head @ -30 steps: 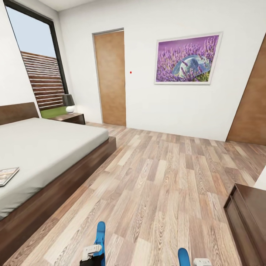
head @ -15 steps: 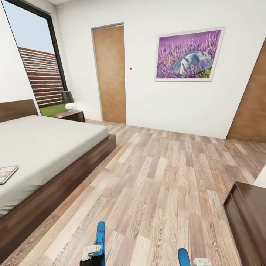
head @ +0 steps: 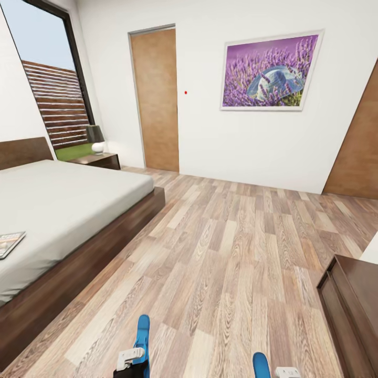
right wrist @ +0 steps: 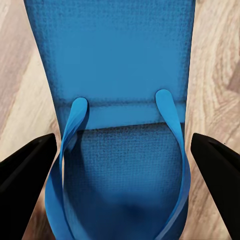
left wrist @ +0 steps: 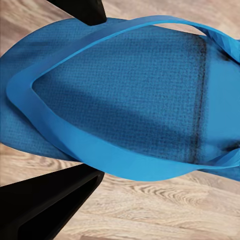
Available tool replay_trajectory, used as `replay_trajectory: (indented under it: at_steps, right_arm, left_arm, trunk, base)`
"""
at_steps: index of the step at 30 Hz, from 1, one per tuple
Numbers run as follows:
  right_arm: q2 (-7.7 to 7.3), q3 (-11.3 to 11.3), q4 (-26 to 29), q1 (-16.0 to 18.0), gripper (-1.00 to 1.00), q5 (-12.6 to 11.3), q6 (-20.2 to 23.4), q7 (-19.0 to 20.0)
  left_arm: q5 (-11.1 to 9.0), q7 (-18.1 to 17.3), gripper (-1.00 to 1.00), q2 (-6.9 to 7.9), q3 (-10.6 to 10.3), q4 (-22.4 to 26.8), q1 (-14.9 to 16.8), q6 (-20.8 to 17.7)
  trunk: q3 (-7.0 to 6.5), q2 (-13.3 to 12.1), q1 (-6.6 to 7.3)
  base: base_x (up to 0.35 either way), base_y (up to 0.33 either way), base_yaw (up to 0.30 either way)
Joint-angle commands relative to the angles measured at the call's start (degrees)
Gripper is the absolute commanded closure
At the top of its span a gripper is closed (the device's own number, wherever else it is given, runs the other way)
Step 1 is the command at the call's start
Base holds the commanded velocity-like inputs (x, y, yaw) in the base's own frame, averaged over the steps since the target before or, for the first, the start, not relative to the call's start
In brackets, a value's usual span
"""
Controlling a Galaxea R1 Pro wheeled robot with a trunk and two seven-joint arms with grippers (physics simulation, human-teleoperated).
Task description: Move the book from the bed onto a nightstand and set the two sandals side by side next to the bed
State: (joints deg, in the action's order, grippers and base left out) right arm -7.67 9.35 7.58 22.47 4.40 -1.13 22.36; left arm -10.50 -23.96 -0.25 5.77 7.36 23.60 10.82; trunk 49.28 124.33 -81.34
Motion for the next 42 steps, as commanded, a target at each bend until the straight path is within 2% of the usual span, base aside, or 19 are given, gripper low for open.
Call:
replay_trajectory:
  at_steps: [1, 13, 23, 42]
  right_arm:
    - [0.01, 0.49, -0.02, 0.03, 1.00, 0.44, -0.10, 0.31]
    - [-0.03, 0.49, -0.02, 0.03, 1.00, 0.44, -0.11, 0.31]
    - [-0.02, 0.49, -0.02, 0.03, 1.00, 0.44, -0.10, 0.31]
    - [-0.02, 0.49, -0.02, 0.03, 1.00, 0.44, -0.11, 0.34]
  left_arm:
    - [-0.14, -0.38, 1.00, -0.02, 0.47, -0.07, 0.04, -0.01]
    - [-0.14, -0.38, 1.00, -0.02, 0.47, -0.07, 0.04, -0.01]
    - [-0.14, -0.38, 1.00, -0.02, 0.47, -0.04, 0.04, -0.01]
    - [-0.09, -0.38, 1.00, -0.02, 0.47, 0.00, 0.04, 0.00]
  trunk:
    - [0.14, 0.02, 0.01]
    - [1.19, 0.02, 0.01]
    - [1.36, 0.02, 0.01]
    - [2.66, 0.02, 0.01]
  base:
    - [0.000, 0.000, 0.000]
    - [0.000, 0.000, 0.000]
    - [0.000, 0.000, 0.000]
    - [0.001, 0.000, -0.044]
